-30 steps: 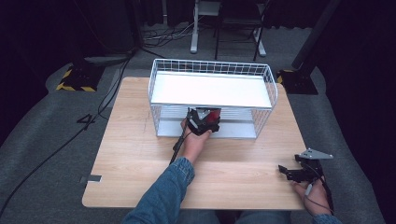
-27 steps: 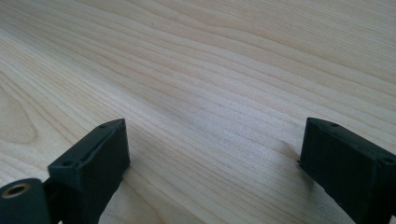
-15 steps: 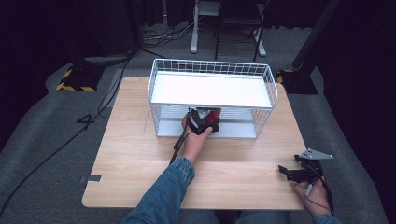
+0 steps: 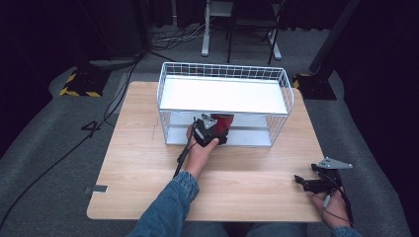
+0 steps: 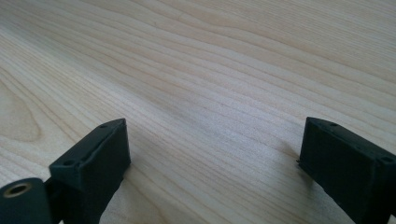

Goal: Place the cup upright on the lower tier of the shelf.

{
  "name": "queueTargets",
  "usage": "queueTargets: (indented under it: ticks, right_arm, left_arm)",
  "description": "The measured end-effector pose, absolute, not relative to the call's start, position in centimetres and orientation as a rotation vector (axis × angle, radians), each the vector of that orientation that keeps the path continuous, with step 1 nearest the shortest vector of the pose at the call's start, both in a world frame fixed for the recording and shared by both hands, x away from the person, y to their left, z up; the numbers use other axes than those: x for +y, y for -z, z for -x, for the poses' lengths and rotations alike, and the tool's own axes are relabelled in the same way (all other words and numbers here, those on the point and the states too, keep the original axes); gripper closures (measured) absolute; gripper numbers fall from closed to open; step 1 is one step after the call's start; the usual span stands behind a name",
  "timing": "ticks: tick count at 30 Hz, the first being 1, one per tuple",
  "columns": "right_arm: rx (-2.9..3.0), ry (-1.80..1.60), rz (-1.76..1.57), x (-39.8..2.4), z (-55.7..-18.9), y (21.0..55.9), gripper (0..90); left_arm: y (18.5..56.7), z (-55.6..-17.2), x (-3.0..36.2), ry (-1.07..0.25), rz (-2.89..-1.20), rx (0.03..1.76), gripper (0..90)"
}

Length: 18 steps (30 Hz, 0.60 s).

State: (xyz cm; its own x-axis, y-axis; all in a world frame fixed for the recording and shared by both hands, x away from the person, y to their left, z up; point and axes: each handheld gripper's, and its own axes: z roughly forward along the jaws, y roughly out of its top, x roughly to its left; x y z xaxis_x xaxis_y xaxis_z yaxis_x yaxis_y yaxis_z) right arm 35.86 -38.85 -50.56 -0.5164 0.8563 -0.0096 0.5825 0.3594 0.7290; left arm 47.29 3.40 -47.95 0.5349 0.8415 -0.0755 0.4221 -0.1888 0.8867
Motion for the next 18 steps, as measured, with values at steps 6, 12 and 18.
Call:
queueTargets:
  ticks: [6,12,18]
  right_arm:
    - [2.242,-0.961,-1.257,-38.8,-35.9,50.6,7.9]
    - [2.255,-0.966,-1.238,-38.8,-35.8,50.6,7.5]
    - [2.259,-0.967,-1.240,-38.8,-35.9,50.6,7.4]
  left_arm:
    - [47.2,-45.6,4.4,-0.555,-1.781,1.053,15.1]
    - [46.4,-43.3,6.0,-0.500,-1.753,1.063,15.4]
    - [45.3,-41.1,7.6,-0.522,-1.750,1.035,15.5]
